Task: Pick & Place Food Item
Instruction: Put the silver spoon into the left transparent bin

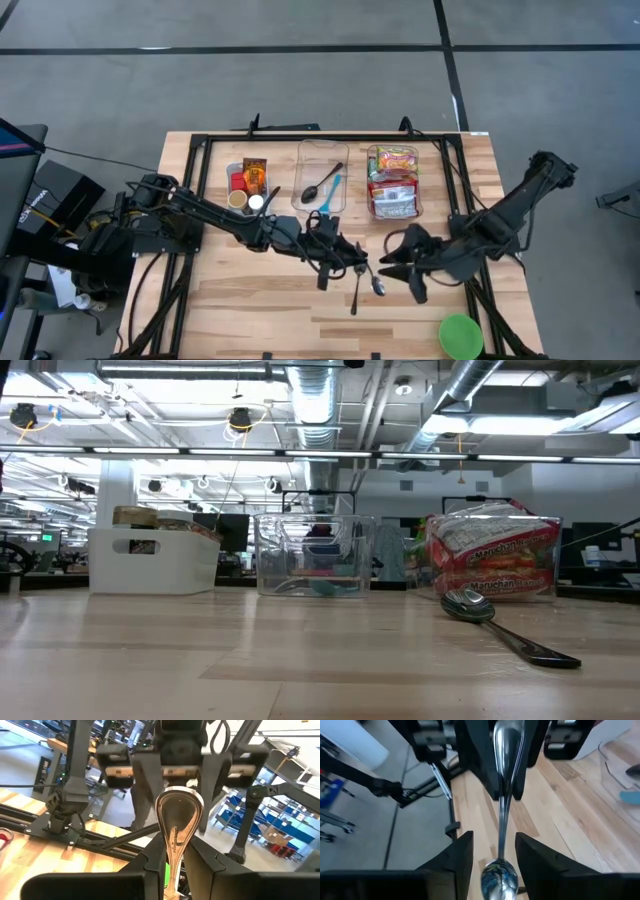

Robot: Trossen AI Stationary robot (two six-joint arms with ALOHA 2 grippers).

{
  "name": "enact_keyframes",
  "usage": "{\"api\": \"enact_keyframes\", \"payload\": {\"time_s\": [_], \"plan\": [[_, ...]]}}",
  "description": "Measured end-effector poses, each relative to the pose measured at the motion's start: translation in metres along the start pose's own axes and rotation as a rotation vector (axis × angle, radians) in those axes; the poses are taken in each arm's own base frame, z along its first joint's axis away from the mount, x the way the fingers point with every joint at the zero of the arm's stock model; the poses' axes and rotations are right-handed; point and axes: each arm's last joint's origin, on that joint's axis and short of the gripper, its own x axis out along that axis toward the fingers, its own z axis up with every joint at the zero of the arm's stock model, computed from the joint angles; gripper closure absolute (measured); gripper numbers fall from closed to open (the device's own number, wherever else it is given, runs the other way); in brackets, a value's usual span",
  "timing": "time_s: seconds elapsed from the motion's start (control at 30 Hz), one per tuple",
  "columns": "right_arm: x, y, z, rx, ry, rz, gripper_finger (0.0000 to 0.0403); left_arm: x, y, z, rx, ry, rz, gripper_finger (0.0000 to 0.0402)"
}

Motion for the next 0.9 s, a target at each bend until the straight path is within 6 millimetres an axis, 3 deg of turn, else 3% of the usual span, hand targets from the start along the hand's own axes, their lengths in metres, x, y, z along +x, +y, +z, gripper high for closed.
{"api": "enact_keyframes", "payload": {"time_s": [0.2,0.4,0.67,0.9], "plan": [[-0.020,-0.005,0.011,0.040,-0.050,0.029,0.0278,-0.001,0.010,0.009,0.002,-0.045,0.073,0.0359],[-0.024,-0.008,0.014,0.071,-0.100,-0.002,0.0291,-0.015,0.030,0.044,0.078,-0.095,0.205,0.0353],[-0.011,-0.005,0.007,0.055,-0.075,-0.035,0.0296,-0.067,0.069,0.097,0.190,0.032,0.536,0.0357],[-0.007,-0.006,0.007,0.074,-0.098,-0.068,0.0296,-0.101,0.115,0.114,0.215,0.182,0.771,0.0357]]}}
